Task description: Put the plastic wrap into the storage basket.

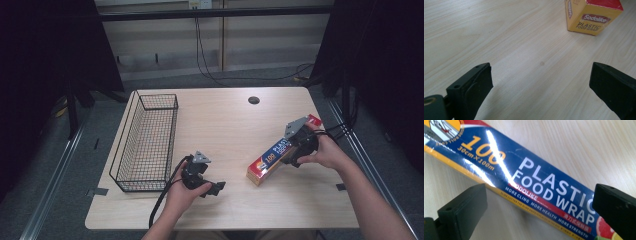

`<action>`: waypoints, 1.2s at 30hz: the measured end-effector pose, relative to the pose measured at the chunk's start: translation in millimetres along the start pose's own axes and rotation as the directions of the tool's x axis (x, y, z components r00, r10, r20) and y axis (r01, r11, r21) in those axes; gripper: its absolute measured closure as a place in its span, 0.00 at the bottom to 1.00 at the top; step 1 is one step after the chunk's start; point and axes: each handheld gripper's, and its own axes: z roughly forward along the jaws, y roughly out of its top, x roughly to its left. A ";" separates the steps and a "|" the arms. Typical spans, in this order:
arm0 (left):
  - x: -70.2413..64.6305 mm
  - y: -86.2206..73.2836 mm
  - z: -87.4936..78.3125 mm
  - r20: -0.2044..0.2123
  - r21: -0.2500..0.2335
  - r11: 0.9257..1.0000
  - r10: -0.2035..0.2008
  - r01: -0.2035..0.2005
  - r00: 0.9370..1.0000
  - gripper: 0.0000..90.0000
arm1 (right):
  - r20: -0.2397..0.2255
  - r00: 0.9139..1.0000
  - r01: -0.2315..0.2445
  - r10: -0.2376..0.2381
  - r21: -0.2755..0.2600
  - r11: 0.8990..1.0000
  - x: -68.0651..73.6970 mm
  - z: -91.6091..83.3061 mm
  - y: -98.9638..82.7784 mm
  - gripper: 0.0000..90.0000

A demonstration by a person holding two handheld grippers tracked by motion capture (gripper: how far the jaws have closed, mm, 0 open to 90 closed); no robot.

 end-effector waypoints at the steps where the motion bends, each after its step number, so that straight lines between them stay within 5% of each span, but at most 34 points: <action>1: 0.0 -0.1 0.5 0.001 -0.001 1.000 0.000 0.000 1.000 0.05 | -0.004 1.000 -0.004 0.004 -0.007 1.000 -0.5 0.1 0.1 0.00; 21: -1.9 1.5 5.5 0.007 0.007 1.000 0.007 -0.007 1.000 0.05 | -0.118 0.993 -0.029 0.024 -0.041 0.999 -13.8 8.4 0.4 0.00; 36: -2.0 1.9 6.0 0.012 0.011 1.000 0.012 -0.012 1.000 0.05 | -0.149 0.988 0.033 -0.044 -0.072 0.997 -15.2 11.3 1.2 0.00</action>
